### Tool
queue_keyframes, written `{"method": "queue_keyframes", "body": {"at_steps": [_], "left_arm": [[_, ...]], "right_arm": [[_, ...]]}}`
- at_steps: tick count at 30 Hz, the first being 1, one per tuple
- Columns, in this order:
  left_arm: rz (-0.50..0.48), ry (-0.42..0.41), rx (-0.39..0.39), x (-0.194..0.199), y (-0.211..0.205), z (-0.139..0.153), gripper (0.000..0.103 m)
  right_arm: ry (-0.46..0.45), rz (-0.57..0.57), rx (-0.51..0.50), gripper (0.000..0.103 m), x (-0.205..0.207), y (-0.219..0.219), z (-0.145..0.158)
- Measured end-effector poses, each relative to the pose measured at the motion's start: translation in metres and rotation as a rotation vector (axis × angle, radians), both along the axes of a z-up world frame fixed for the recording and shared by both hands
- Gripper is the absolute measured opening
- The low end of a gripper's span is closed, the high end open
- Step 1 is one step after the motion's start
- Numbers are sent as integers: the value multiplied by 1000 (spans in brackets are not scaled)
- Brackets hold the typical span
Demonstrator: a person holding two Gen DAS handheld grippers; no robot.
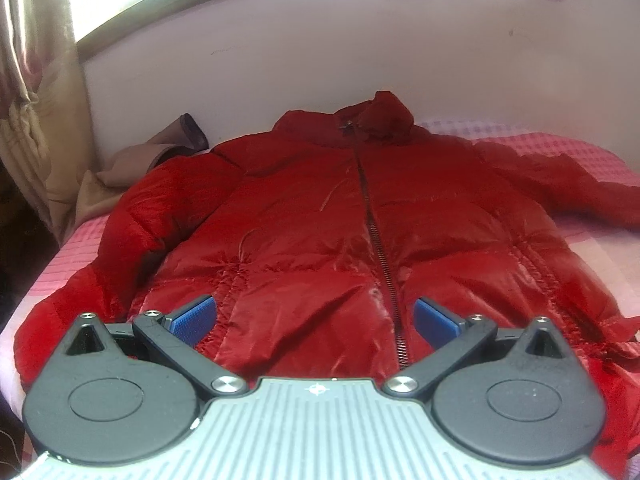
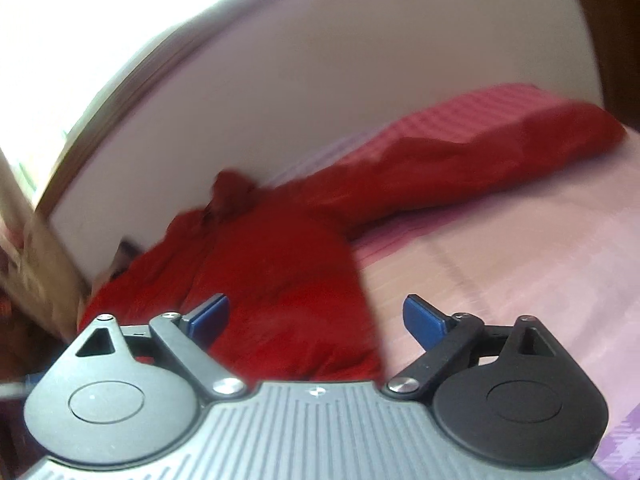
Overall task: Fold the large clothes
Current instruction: 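Grasp the sleeve cuff with the right gripper and lift it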
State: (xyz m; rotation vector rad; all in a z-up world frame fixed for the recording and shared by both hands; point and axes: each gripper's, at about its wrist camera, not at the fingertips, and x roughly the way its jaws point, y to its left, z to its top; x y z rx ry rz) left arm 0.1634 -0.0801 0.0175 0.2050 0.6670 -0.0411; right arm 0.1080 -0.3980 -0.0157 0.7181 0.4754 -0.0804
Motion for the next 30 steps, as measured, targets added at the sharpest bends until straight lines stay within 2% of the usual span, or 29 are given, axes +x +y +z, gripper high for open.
{"method": "queue_keyframes", "body": {"at_steps": [5,11,13,16,17,21,24,25,26,28,30], "left_arm": [[-20,9,-3,-4,-6,1,103],[-35,15,1,-8,-12,1,103],[-37,13,3,-10,-12,2,103],[-36,16,5,-10,-12,2,103],[-35,18,4,-10,-12,2,103],[-36,34,0,-8,-12,1,103],[-37,39,-5,-8,-10,1,103],[-38,38,-7,-9,-9,1,103],[-37,37,-8,-9,-8,2,103],[-33,36,-13,-10,-5,3,103],[-26,34,-19,-12,0,6,103]], "right_arm": [[-5,-172,206,83,-8,-75,-28],[-49,-330,382,82,-3,-153,-53],[-45,-402,405,83,1,-178,-59],[-24,-450,441,82,12,-205,-69],[-21,-468,449,75,15,-211,-72],[-17,-481,445,68,24,-228,-77],[-2,-501,463,53,34,-236,-82],[11,-501,465,45,38,-238,-83],[26,-497,464,32,40,-241,-84],[43,-496,463,18,39,-245,-87],[45,-502,446,12,40,-245,-82]]}}
